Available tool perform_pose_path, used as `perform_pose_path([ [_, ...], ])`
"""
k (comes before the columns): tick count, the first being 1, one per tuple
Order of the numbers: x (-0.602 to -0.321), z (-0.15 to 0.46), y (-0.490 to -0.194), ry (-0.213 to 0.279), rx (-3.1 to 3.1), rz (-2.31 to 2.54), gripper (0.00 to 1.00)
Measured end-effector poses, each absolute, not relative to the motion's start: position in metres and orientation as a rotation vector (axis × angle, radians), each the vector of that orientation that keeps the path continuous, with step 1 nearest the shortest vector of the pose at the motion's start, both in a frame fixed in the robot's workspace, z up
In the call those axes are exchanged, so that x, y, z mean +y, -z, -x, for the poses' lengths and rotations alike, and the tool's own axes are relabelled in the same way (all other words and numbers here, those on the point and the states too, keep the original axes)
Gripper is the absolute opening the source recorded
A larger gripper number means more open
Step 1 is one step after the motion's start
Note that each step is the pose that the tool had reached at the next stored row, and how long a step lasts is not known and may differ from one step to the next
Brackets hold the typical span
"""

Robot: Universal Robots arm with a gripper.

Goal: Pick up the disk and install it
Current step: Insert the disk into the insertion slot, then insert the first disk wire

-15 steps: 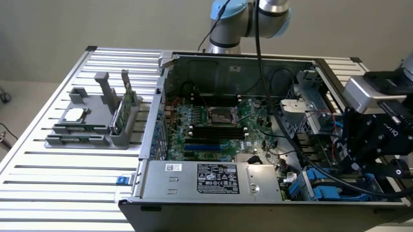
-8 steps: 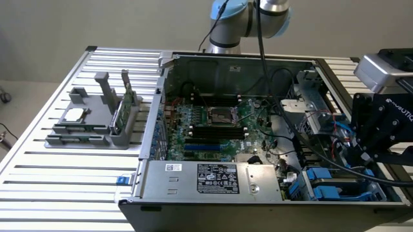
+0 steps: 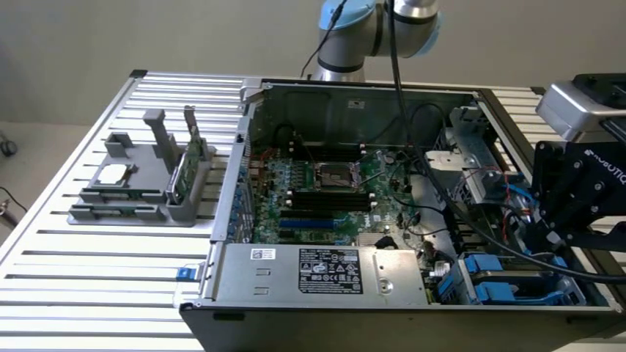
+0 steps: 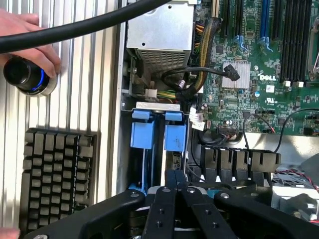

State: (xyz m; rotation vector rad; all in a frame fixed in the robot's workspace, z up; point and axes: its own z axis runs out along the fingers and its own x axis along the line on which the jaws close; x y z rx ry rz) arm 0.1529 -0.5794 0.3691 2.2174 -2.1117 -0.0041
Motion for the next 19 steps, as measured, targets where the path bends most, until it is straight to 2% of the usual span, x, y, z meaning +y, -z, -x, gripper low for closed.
perform_pose_path([
  [12, -0.5794, -0.1528, -0.3691, 0.004, -2.112, -2.217, 0.12],
  [13, -0.5794, -0.1529, -0.3691, 0.004, -2.112, -2.217, 0.18],
  [14, -0.5794, -0.1529, -0.3691, 0.004, -2.112, -2.217, 0.18],
  [16, -0.5794, -0.1529, -0.3691, 0.004, -2.112, -2.217, 0.31],
  [19, -0.5795, -0.1528, -0.3696, 0.004, -2.117, -2.212, 0.31],
])
